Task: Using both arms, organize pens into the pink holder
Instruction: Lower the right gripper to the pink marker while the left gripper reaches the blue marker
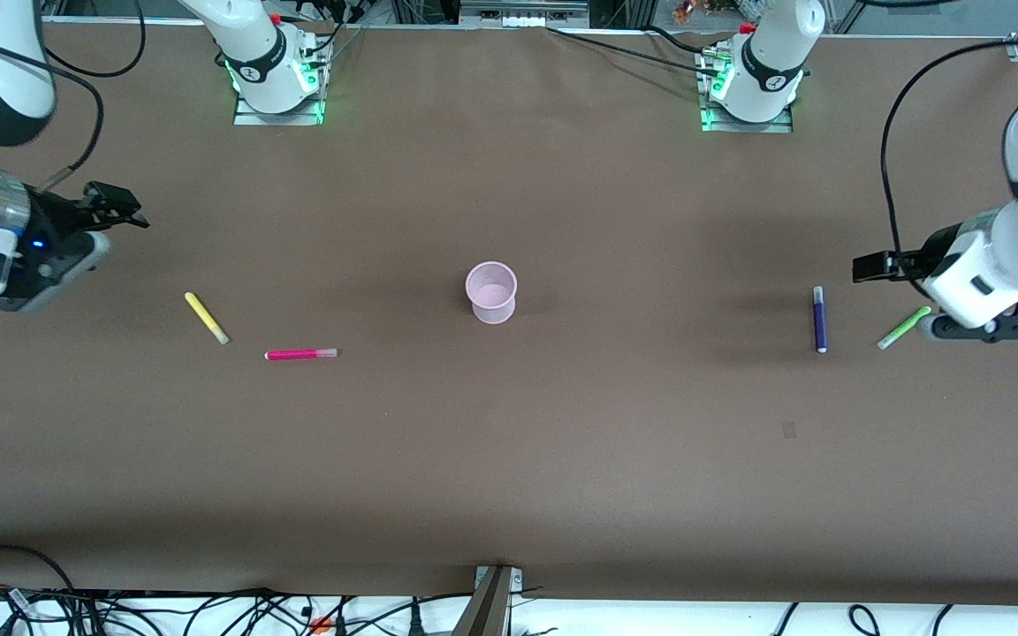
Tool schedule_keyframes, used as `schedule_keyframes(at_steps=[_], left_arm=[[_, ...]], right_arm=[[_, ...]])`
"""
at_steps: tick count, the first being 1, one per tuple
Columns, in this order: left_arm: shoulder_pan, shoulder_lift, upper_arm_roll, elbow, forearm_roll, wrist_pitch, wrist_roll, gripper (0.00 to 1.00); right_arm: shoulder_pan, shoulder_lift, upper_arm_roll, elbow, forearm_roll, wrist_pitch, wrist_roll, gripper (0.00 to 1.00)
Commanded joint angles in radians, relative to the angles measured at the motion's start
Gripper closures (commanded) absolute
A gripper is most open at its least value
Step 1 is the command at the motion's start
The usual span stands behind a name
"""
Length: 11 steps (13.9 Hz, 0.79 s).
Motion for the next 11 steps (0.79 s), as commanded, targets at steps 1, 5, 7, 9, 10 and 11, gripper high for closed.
schedule_keyframes(at_steps=[1,5,7,9,10,11], left_arm=[[0.06,0.085,-0.005,-0.041,0.02,0.073,0.086,0.0],[0.073,0.091,-0.005,-0.207,0.073,0.301,0.119,0.0],[0.073,0.087,-0.007,-0.329,0.136,0.471,0.119,0.0],[0.087,0.091,-0.007,-0.394,0.138,0.584,0.131,0.0],[0.088,0.102,-0.007,-0.402,0.138,0.619,0.149,0.0],[0.093,0.117,-0.007,-0.402,0.138,0.645,0.177,0.0]], right_arm=[[0.006,0.041,0.046,-0.077,-0.002,0.095,-0.071,0.0],[0.005,0.046,0.059,-0.289,0.037,0.417,-0.386,0.0],[0.003,0.076,0.057,-0.363,0.046,0.545,-0.467,0.0],[0.006,0.084,0.063,-0.422,0.046,0.679,-0.473,0.0],[0.006,0.083,0.074,-0.444,0.045,0.728,-0.473,0.0],[0.006,0.081,0.075,-0.459,0.044,0.745,-0.479,0.0]])
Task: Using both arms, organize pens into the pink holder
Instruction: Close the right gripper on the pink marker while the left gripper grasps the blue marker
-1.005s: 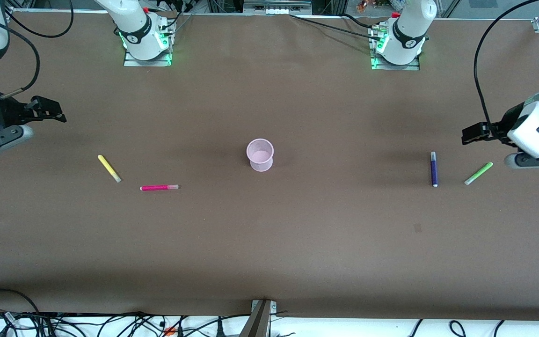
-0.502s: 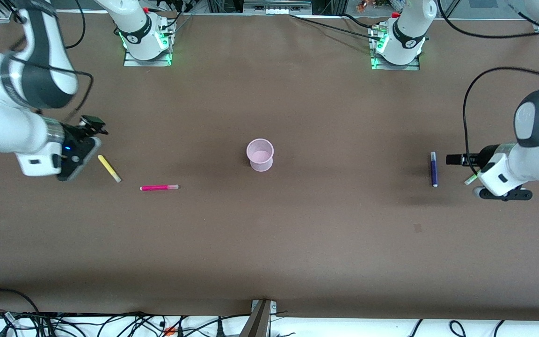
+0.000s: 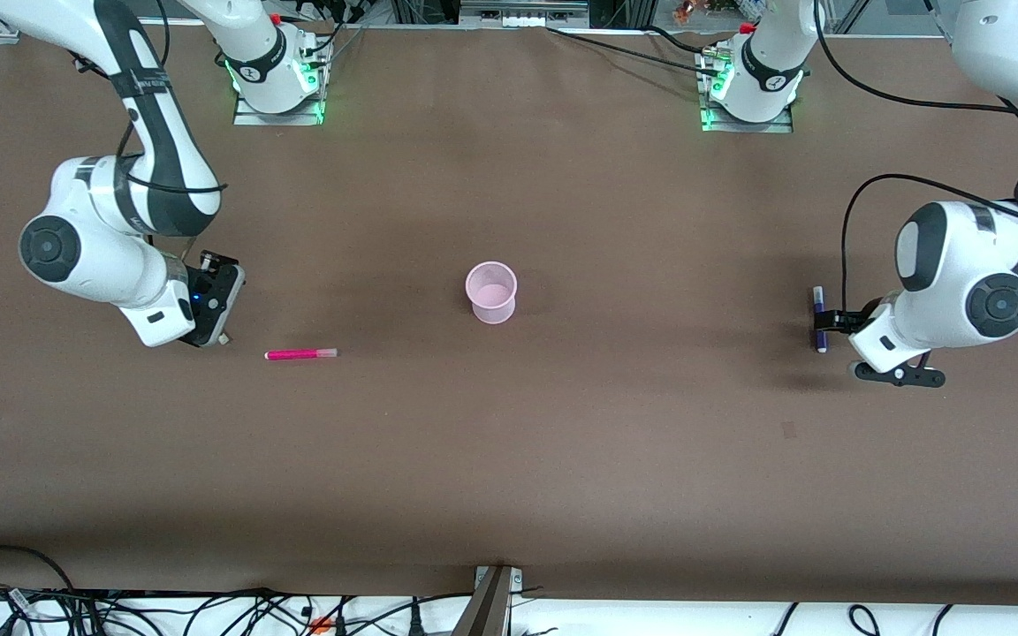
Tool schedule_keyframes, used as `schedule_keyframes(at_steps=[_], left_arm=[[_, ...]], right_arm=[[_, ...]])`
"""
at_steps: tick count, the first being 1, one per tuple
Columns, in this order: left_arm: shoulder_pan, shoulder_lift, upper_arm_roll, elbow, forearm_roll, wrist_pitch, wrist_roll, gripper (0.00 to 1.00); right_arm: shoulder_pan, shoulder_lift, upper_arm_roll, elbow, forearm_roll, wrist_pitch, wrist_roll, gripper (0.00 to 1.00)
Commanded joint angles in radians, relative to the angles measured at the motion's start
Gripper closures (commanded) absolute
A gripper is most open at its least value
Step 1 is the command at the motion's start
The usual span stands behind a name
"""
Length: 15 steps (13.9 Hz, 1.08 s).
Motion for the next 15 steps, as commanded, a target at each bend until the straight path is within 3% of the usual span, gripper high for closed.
schedule_keyframes(at_steps=[1,5,10,12,15], left_arm=[[0.019,-0.003,-0.003,-0.034,0.018,0.071,0.075,0.0],[0.048,0.038,-0.005,-0.044,0.018,0.15,0.098,0.0],[0.053,0.054,-0.003,-0.126,0.019,0.299,0.098,0.0],[0.065,0.075,-0.003,-0.142,0.021,0.356,0.098,0.0],[0.069,0.081,-0.003,-0.158,0.021,0.373,0.098,0.0]], right_arm=[[-0.006,-0.017,0.013,-0.052,0.018,0.064,-0.054,0.0],[-0.006,-0.011,0.02,-0.184,0.018,0.283,-0.094,0.0],[-0.003,0.026,0.06,-0.143,0.058,0.316,-0.216,0.0],[0.002,0.058,0.063,-0.136,0.058,0.408,-0.324,0.0],[0.007,0.078,0.063,-0.11,0.064,0.428,-0.445,0.0]])
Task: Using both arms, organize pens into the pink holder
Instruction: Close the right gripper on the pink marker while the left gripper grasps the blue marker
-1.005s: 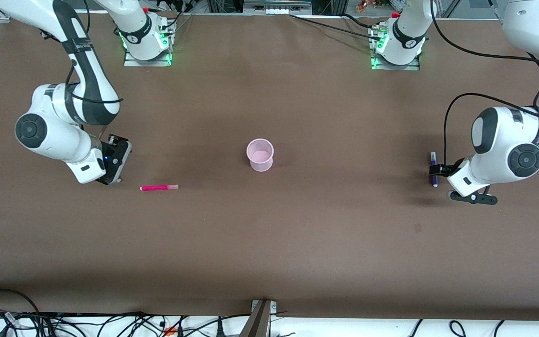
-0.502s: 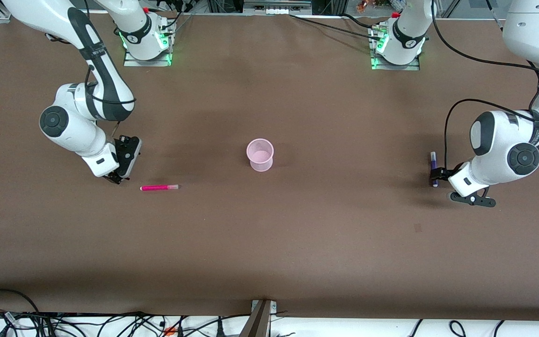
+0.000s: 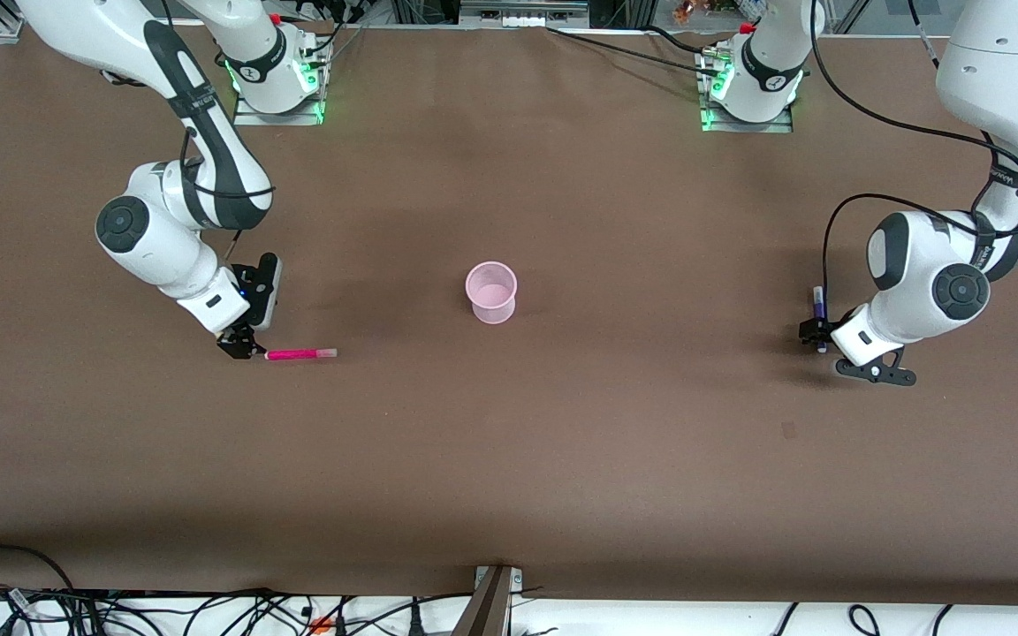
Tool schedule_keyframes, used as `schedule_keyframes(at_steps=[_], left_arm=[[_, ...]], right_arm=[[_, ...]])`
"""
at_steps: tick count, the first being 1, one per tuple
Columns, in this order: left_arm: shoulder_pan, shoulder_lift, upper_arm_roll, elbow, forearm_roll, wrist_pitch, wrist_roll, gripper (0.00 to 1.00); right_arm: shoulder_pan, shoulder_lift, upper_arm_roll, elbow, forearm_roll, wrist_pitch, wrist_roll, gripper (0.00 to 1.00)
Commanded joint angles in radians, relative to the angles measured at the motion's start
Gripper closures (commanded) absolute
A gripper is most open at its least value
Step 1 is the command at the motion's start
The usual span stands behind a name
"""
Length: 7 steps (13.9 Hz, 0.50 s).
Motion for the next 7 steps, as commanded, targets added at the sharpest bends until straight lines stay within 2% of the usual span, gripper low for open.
schedule_keyframes(at_steps=[1,2,4,7], left_arm=[[0.012,0.002,-0.006,-0.015,0.021,0.021,0.014,0.0],[0.012,0.008,-0.006,-0.015,0.021,0.021,0.014,0.0],[0.012,0.013,-0.006,-0.015,0.021,0.021,0.014,0.07],[0.012,0.016,-0.006,-0.015,0.021,0.021,0.014,0.31]], right_arm=[[-0.001,0.036,0.0,0.042,0.027,0.012,-0.071,0.0],[-0.004,0.07,0.0,0.066,0.046,0.011,-0.071,0.0],[-0.009,0.148,-0.003,0.152,0.067,0.006,-0.075,0.0],[-0.024,0.188,-0.006,0.174,0.07,0.006,-0.051,0.0]])
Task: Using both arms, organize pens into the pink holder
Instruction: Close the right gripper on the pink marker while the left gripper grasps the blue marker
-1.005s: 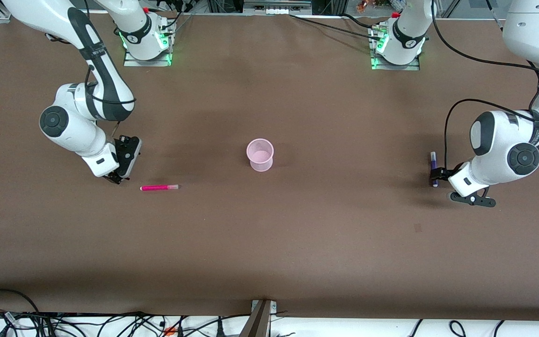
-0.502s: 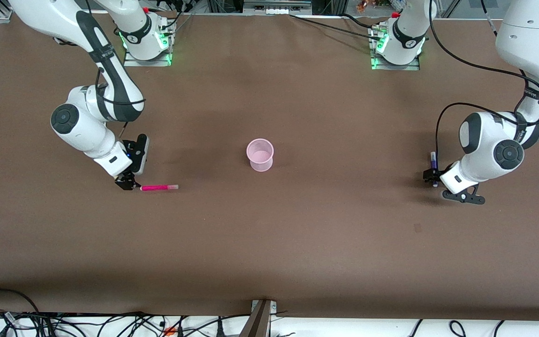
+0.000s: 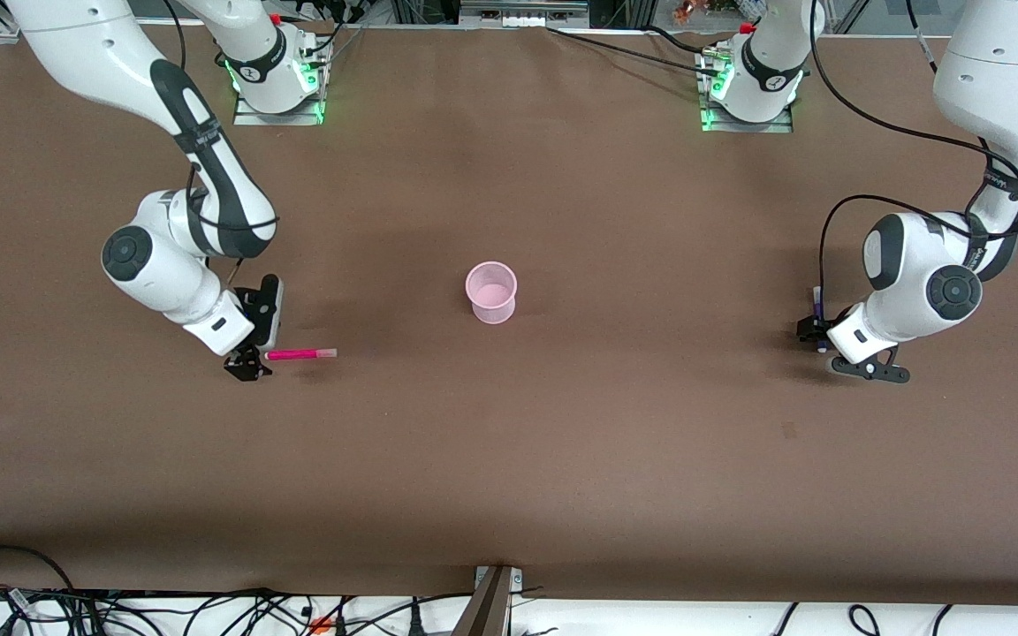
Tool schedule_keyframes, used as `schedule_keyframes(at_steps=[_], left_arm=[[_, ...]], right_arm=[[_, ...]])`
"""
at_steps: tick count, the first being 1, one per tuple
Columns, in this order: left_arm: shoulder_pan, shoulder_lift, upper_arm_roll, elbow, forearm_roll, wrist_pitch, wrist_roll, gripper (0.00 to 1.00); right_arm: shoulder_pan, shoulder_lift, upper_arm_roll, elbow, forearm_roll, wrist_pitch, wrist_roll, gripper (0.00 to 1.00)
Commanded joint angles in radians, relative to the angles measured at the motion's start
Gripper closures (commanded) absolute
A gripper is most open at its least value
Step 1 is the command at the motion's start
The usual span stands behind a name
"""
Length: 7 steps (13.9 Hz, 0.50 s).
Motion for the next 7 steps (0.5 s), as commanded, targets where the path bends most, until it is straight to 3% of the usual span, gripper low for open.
schedule_keyframes(at_steps=[1,7], left_arm=[[0.009,0.006,-0.005,-0.003,0.021,0.015,0.012,0.38],[0.009,0.014,-0.007,0.001,0.019,0.015,0.01,1.0]], right_arm=[[-0.013,0.067,0.007,0.062,0.024,-0.001,0.024,0.0],[0.017,0.095,0.013,0.071,0.033,-0.002,0.147,0.01]])
